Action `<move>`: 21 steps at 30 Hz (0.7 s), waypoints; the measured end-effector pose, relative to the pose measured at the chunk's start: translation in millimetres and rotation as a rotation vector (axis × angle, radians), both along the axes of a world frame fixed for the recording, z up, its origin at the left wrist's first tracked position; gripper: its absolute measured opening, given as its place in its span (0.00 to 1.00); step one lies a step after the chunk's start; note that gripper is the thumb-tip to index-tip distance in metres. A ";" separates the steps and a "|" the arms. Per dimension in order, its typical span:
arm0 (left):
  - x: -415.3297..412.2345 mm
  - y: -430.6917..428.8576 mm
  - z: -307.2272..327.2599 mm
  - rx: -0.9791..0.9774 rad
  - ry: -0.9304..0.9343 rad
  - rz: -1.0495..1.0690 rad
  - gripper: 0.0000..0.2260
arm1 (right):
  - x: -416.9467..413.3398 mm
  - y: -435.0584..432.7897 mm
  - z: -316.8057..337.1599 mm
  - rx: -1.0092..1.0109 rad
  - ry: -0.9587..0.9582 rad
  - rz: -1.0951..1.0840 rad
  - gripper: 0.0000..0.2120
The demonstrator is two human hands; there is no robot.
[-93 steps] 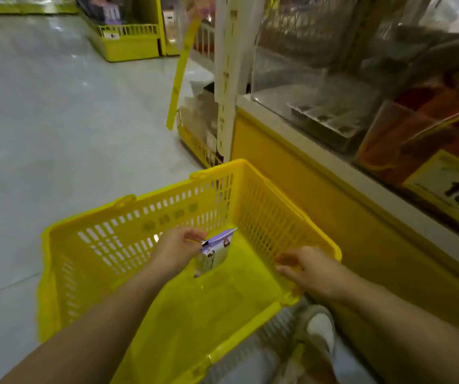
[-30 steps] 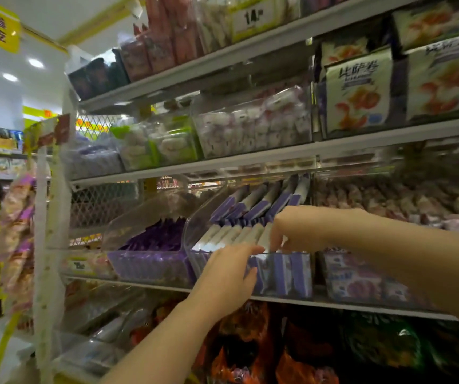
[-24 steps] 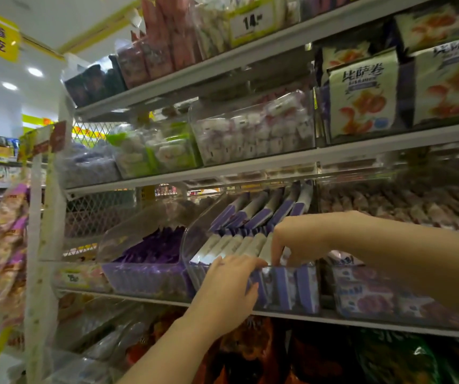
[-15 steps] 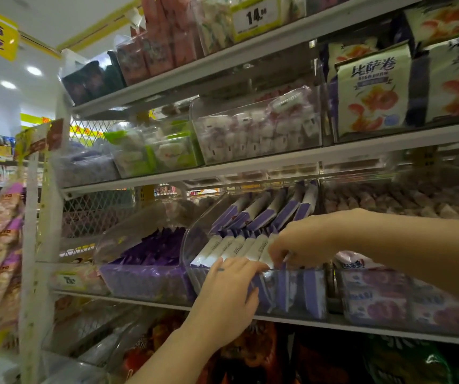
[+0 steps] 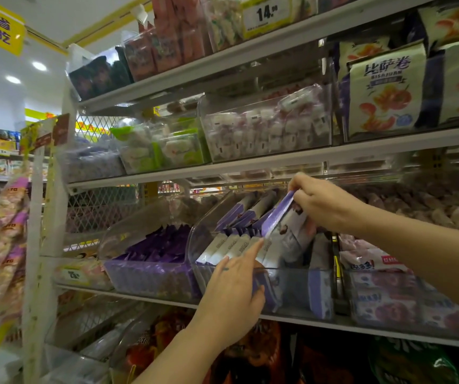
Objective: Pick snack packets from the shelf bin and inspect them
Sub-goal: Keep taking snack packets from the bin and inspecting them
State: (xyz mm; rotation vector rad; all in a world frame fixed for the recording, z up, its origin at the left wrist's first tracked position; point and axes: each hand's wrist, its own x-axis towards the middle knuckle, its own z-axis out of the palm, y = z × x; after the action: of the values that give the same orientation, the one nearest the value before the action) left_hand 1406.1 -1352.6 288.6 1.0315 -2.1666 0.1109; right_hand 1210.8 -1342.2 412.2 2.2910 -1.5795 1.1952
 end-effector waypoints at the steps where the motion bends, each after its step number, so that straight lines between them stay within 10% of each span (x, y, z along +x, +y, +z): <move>1: -0.1 -1.3 0.3 0.001 0.003 -0.008 0.35 | -0.1 2.0 -1.0 -0.054 -0.077 0.006 0.07; 7: -1.7 -3.7 5.9 0.096 0.100 -0.105 0.28 | 16.4 24.9 -8.1 -0.431 -0.162 0.057 0.05; 10: 0.0 -1.1 12.6 0.201 0.431 -0.214 0.15 | 35.0 37.5 -13.1 -0.488 -0.175 0.147 0.06; 15: 30.8 9.1 28.5 0.635 1.193 -0.486 0.28 | 66.0 43.6 -42.6 -0.314 -0.167 0.339 0.09; 21: 79.8 16.0 5.7 0.704 1.209 -0.422 0.14 | 103.7 39.6 -97.2 -0.053 -0.125 0.574 0.13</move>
State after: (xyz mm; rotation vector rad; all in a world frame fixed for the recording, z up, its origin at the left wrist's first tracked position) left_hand 1485.9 -1336.6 294.3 0.6367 -1.1940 -1.2196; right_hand 1314.5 -1302.5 315.0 2.7764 -0.9143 1.4898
